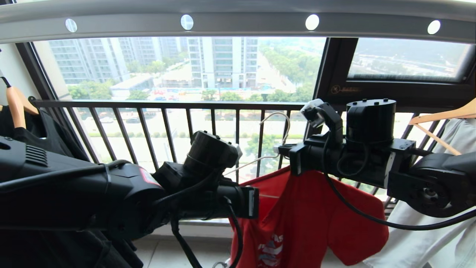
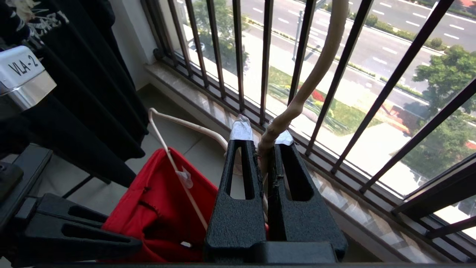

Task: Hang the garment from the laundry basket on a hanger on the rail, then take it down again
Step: Take the clothes off the clothes rack

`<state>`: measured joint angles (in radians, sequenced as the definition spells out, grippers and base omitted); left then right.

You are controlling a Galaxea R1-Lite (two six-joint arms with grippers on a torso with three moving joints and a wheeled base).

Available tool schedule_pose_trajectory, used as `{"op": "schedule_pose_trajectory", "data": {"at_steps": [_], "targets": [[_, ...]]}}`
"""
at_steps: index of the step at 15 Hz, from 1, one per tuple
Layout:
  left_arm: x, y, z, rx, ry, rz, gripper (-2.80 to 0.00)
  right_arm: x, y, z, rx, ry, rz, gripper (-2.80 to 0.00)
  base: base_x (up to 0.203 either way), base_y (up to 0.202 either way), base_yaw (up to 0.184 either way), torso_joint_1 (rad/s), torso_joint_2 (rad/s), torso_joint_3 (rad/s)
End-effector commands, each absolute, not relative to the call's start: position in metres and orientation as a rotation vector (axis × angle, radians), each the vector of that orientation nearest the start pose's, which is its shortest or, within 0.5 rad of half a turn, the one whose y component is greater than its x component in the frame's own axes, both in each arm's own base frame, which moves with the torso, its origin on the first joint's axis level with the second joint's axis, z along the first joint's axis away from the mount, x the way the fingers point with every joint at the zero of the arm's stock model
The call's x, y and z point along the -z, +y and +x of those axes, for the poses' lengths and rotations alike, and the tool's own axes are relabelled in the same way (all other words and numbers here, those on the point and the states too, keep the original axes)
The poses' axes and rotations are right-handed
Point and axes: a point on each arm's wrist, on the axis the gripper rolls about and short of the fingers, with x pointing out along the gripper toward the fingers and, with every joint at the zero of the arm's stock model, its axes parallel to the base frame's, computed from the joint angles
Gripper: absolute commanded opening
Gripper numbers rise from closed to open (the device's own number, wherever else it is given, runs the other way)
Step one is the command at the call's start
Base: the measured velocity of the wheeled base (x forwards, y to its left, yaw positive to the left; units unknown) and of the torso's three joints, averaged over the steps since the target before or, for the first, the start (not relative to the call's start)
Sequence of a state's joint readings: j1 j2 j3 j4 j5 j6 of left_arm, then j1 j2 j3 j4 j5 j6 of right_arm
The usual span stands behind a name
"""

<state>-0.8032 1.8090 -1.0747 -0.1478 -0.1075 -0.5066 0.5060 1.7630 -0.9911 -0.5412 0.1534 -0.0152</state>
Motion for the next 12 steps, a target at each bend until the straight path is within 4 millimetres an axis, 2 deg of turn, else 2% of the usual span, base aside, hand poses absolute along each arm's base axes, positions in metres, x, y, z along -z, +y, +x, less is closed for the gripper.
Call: {"op": "schedule_pose_trajectory", "data": {"at_steps": [1,4,10,12], "targets": [[-0.16,-0.258,0.226,0.677,0.783,-0.208,-2.8,-0.204,0.173,0.291,-0.662,0.211,-0.024,-2.8,0.0,0.0,0.0,0.0,0.0,0.0],[-0.148,-0.268,0.22,0.678,0.812,-0.174,-2.8,-0.204,0.178,0.29,-0.65,0.206,-0.02,-2.8,0.0,0.0,0.0,0.0,0.0,0.0],[-0.149,-0.267,0.22,0.676,0.806,-0.173,-2.8,-0.206,0.178,0.292,-0.634,0.199,-0.017,-2.8,0.0,0.0,0.0,0.0,0.0,0.0],[-0.156,-0.262,0.222,0.661,0.778,-0.17,-2.8,-0.207,0.177,0.294,-0.619,0.195,-0.019,-2.8,0.0,0.0,0.0,0.0,0.0,0.0]]}}
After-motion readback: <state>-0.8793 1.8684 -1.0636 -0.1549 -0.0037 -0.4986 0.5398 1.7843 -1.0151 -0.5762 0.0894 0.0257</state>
